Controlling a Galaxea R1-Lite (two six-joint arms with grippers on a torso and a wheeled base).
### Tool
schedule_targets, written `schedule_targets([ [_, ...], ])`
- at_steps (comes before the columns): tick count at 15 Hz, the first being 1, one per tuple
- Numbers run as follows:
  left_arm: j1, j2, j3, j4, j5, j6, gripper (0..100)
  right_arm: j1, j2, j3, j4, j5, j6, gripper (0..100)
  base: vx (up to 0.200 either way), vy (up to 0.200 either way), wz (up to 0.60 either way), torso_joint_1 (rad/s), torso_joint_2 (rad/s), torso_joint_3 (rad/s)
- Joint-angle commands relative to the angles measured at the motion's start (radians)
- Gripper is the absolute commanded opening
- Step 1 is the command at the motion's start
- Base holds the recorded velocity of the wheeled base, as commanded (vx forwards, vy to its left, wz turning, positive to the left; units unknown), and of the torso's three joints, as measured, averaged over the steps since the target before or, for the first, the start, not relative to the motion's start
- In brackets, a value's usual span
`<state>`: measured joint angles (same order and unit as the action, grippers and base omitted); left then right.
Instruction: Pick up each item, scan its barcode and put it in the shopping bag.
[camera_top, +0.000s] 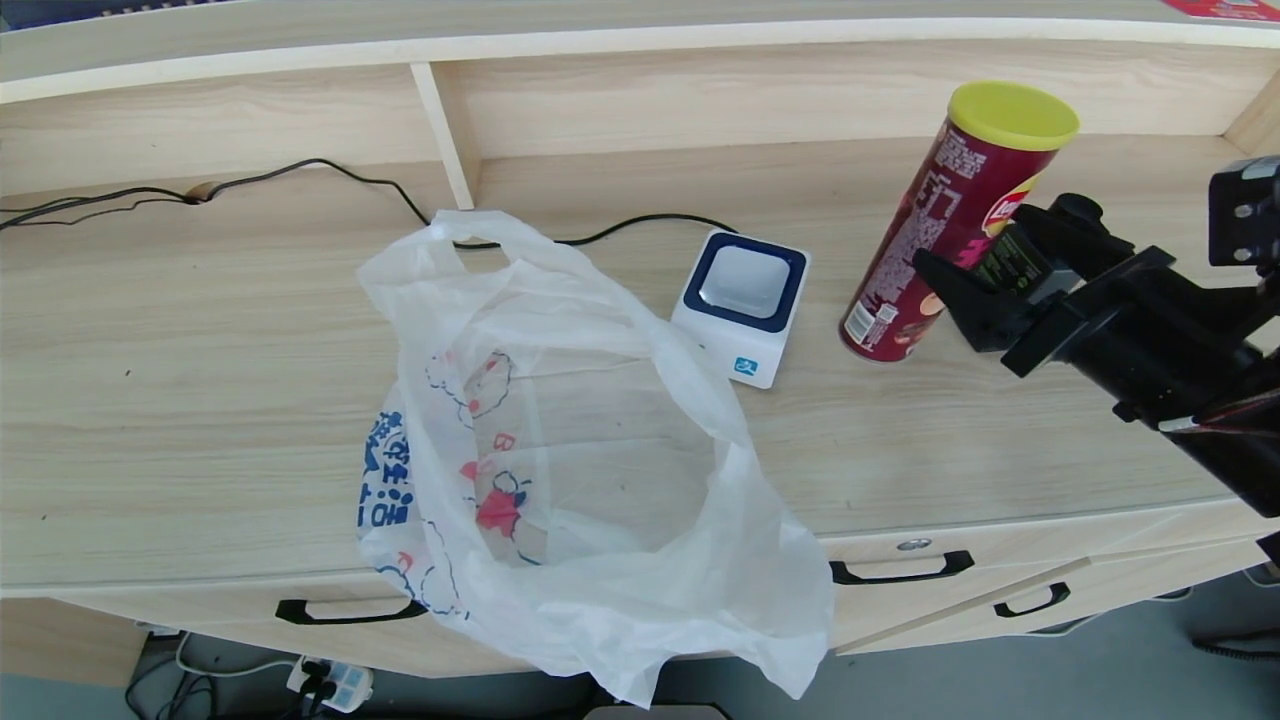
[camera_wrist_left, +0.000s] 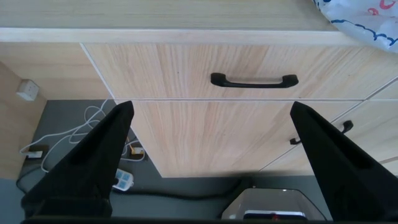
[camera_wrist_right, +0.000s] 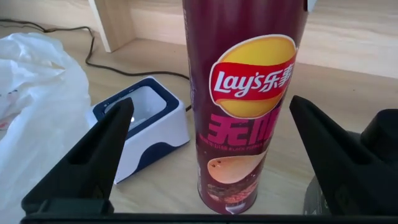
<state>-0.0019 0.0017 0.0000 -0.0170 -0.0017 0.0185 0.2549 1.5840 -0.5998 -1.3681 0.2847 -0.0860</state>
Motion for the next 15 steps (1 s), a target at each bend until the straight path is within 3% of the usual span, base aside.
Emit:
schedule_targets([
  [1,0.0,0.0,0.0,0.0,0.0,0.0,100,-0.002,0.01,-0.005,0.0,-0.004,-0.001,100,0.0,0.0,0.0,0.0,0.0,0.0],
  [15,0.0,0.0,0.0,0.0,0.0,0.0,100,-0.009,0.123,-0.032,-0.016,-0.025,0.002,100,0.0,0.0,0.0,0.0,0.0,0.0],
])
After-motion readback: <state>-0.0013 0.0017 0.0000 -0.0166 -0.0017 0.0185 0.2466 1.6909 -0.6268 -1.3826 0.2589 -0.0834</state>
